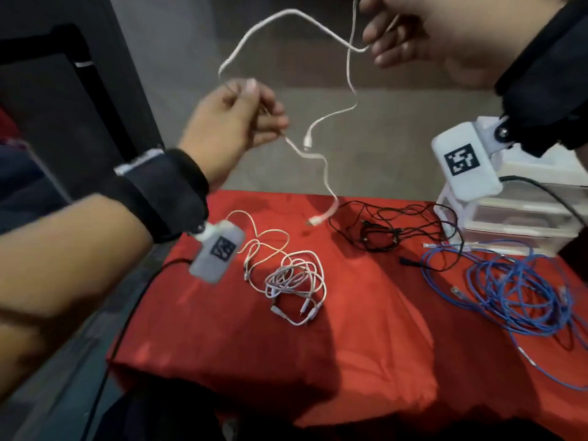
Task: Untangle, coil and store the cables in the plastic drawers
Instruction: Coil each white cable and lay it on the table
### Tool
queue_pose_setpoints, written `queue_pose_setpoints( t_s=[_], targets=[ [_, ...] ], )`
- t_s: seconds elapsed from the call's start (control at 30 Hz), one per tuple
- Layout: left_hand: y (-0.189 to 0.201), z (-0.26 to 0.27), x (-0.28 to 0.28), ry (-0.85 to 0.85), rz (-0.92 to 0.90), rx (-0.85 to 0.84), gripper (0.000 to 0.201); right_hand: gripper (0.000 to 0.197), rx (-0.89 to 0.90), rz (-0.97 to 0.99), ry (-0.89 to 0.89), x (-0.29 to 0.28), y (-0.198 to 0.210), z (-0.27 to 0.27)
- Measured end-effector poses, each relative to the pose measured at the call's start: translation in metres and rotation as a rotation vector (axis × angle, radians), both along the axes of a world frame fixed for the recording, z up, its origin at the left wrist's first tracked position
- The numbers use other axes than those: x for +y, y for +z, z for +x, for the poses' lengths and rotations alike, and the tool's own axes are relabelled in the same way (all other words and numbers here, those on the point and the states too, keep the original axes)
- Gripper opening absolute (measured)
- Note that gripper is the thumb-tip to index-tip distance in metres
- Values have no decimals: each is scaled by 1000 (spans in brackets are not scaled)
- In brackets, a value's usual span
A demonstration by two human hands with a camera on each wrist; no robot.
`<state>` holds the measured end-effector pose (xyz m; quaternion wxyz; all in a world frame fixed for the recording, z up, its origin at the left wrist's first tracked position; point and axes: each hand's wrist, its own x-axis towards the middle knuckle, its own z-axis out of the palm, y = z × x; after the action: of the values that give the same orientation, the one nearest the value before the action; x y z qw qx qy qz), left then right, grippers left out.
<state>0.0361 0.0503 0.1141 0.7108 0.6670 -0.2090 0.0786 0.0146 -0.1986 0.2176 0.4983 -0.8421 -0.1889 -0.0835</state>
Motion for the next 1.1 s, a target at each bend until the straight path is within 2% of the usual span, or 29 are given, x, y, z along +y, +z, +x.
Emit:
queue_pose_setpoints(
  t_s=[0.13, 0.23, 0.3, 0.4, 0.43, 0.5, 0.53, 0.6, 0.67, 0.73, 0.8, 0.87, 0.93, 1.0, 1.1],
  targets=[
    [29, 38, 39, 127, 12, -131, 21, 21, -20, 165, -10, 33, -26, 27],
    [19, 54, 62, 169, 36, -150, 20, 27, 85, 143, -33, 67, -66, 58],
    [-13, 66, 75, 227, 81, -40, 19, 34, 211, 7, -31, 90, -106, 77],
    [-85, 79, 93, 274, 273, 112, 5, 28, 415, -308, 46, 118, -179, 98],
    [-107, 80, 97, 271, 362, 122, 11, 28, 474, -348, 62, 125, -199, 103],
    [-137, 77, 98, 199, 504, 122, 37, 29, 544, -315, 53, 135, -228, 112],
    [-145, 74, 95, 128, 549, 118, 48, 28, 547, -284, 44, 140, -236, 116],
    [-154, 73, 88, 59, 720, 41, 53, 24, 491, -266, 59, 146, -240, 119],
    [-156, 75, 83, 70, 875, -48, 55, 20, 397, -253, 82, 149, -235, 121],
    [-151, 80, 81, 147, 942, -48, 52, 16, 357, -183, 93, 147, -227, 123],
    [-144, 90, 82, 270, 974, -53, 42, 28, 354, -162, 76, 145, -224, 121],
    [-138, 104, 83, 386, 943, -71, 27, 51, 316, -338, 35, 145, -227, 114],
    [-130, 118, 83, 516, 878, -72, 28, 77, 286, -526, 27, 143, -238, 100],
    [-124, 130, 84, 616, 782, -10, 30, 99, 327, -689, 83, 136, -254, 84],
    [-121, 144, 88, 683, 528, 108, 31, 113, 340, -959, 253, 123, -276, 59]
  ],
)
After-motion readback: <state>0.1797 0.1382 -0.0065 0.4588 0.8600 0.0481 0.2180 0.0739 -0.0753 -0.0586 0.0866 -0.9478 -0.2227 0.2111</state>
